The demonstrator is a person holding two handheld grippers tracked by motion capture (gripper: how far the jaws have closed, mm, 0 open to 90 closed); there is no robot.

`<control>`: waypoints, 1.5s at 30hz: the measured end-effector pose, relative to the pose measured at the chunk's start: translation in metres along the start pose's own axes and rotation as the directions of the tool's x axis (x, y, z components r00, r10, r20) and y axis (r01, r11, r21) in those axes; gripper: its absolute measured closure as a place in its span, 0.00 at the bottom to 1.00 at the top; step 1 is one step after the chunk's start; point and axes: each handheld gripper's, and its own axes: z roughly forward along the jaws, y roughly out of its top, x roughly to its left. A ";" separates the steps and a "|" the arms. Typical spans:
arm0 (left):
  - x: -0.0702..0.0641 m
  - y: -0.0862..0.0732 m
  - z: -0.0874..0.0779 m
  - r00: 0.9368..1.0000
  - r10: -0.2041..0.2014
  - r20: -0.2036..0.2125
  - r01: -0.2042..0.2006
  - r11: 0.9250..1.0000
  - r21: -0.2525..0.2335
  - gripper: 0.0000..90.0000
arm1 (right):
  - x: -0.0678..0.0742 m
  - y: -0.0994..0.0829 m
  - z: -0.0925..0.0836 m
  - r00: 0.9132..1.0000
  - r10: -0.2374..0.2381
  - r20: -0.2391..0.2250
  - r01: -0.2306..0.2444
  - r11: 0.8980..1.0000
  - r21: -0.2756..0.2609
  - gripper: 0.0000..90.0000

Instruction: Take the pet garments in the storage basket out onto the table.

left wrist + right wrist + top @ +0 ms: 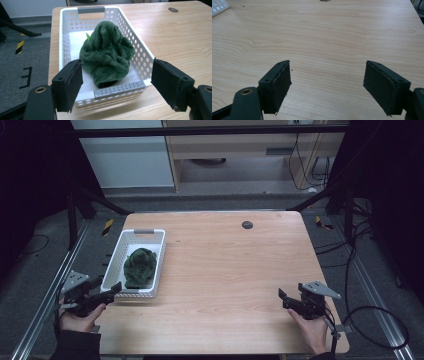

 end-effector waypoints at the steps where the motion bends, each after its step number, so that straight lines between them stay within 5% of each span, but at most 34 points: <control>1: 0.000 0.005 0.002 1.000 0.015 0.015 -0.015 1.000 0.011 0.27 | 0.000 0.000 0.001 1.000 -0.004 -0.001 0.004 1.000 0.004 0.24; 10: 0.002 0.031 0.008 0.996 0.091 0.014 -0.091 0.995 0.050 0.27 | 0.001 0.000 0.001 1.000 -0.007 -0.004 0.007 1.000 0.011 0.24; 26: -0.005 0.085 0.021 0.975 0.223 -0.007 -0.220 0.967 0.130 0.26 | 0.001 0.000 0.002 1.000 -0.014 -0.008 0.014 1.000 0.017 0.23; 40: -0.005 0.115 0.031 0.967 0.254 -0.012 -0.247 0.948 0.199 0.23 | 0.001 -0.001 0.003 1.000 -0.016 -0.013 0.017 1.000 0.022 0.23; 45: -0.004 0.121 0.038 0.962 0.274 -0.003 -0.265 0.935 0.237 0.22 | 0.000 -0.001 0.003 1.000 -0.018 -0.017 0.019 0.999 0.027 0.23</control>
